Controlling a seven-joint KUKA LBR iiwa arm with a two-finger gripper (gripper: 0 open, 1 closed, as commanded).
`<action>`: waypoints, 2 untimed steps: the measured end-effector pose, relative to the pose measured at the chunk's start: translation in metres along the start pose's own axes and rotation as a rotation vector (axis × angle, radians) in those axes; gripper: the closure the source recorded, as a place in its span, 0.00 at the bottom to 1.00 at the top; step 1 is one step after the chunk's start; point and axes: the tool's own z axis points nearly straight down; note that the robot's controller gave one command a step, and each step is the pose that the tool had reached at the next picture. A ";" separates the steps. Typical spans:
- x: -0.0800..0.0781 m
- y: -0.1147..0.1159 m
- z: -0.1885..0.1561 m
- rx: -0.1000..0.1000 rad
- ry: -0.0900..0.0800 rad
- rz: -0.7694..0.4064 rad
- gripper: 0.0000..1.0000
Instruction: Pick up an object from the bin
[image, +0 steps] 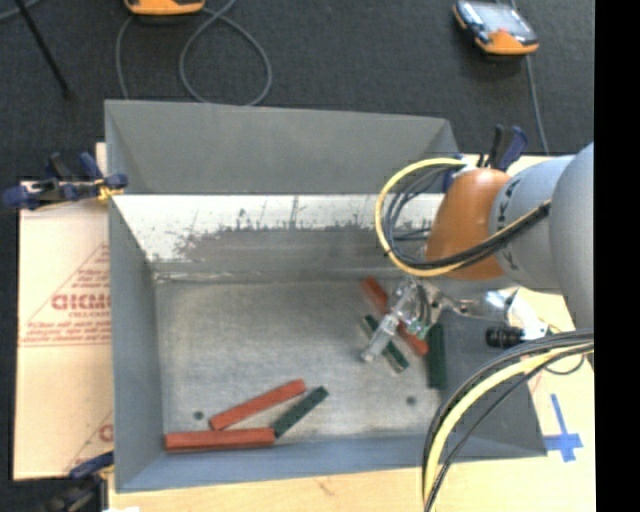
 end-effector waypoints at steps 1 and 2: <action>-0.001 0.000 -0.001 0.000 -0.003 -0.002 1.00; -0.005 0.000 -0.077 -0.003 -0.002 -0.010 1.00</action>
Offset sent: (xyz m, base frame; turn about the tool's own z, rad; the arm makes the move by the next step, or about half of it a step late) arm 0.0000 0.0000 0.0000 0.0000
